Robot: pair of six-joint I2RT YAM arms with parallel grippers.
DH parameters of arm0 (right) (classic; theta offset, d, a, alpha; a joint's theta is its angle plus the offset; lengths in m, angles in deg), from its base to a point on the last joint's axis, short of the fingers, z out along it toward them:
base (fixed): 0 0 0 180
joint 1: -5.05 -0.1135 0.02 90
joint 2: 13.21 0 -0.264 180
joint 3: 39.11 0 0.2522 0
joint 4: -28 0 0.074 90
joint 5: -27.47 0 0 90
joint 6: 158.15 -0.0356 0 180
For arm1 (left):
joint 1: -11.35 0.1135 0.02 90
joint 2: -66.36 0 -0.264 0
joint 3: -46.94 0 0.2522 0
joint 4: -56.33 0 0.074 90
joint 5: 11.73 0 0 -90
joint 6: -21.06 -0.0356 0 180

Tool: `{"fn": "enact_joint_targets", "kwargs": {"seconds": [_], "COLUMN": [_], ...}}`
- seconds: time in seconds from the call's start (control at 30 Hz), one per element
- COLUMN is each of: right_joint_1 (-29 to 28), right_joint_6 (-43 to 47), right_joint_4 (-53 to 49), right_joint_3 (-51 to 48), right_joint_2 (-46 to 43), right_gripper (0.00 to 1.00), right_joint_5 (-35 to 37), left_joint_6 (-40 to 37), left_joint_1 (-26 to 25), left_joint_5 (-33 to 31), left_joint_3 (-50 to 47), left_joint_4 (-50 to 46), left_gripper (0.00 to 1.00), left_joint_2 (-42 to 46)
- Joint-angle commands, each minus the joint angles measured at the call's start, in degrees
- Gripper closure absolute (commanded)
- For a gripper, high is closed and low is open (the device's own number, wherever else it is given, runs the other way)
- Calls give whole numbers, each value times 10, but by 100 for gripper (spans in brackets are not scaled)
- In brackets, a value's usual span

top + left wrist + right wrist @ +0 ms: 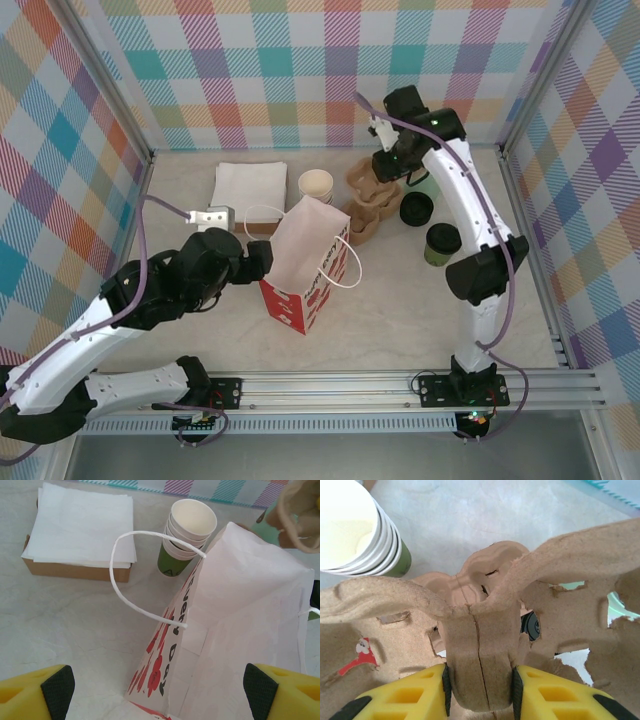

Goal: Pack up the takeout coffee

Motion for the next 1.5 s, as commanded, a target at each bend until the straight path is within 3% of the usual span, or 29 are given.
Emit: {"fn": "enact_joint_targets", "kwargs": {"seconds": [0.0,0.3,0.47,0.63,0.97,1.47], "right_joint_1": [-1,-5,-17,-44,-110,-126], "right_joint_6": [-40,-75,-121,-158,-194,-202], "right_joint_4": [-22,-2,43,85,133,160], "right_joint_3": [23,0,-54,-97,-151,-217], "right_joint_2": [-42,-115,-149,-163,-147,-113], "right_gripper": [63,64,65,65,65,66], "right_joint_5": [-24,-231,-372,-467,-541,-580], "left_joint_6": [40,114,145,166,162,163], "left_joint_1": [-3,2,14,20,20,21], "left_joint_5": [10,21,64,104,155,163], "left_joint_3": [-17,-41,-77,-112,-118,-125], "left_joint_4": [15,13,39,63,42,37], "left_gripper": [11,9,9,12,20,24], "left_joint_2": [5,-10,4,22,4,8]}}
